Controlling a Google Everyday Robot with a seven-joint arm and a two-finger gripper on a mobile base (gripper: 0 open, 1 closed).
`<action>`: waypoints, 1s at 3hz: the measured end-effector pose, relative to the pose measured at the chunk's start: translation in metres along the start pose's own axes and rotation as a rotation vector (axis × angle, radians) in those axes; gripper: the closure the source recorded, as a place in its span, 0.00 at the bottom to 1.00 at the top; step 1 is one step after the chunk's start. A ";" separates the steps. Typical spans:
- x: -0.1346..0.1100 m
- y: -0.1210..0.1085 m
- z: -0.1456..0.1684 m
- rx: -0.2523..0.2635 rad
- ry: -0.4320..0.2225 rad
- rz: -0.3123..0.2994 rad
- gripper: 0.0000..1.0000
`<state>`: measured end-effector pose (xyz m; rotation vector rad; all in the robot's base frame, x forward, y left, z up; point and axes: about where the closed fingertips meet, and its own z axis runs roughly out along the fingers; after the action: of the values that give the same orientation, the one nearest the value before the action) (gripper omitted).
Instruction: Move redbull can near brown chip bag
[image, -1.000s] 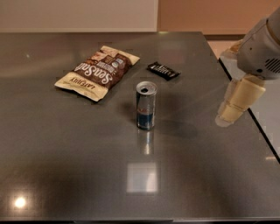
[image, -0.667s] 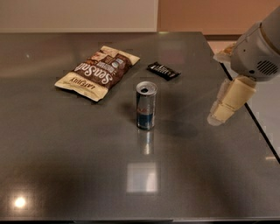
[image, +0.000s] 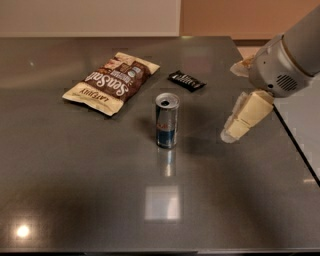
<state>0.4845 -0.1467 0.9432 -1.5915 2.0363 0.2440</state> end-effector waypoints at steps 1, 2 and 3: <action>-0.013 0.001 0.020 -0.028 -0.066 0.012 0.00; -0.017 0.002 0.027 -0.040 -0.083 0.015 0.00; -0.037 0.007 0.053 -0.068 -0.121 0.004 0.00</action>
Offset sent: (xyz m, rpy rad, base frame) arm 0.0226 0.0748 -0.0384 0.1560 0.0307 0.0658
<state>0.5000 -0.0900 0.9166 -1.5743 1.9576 0.4051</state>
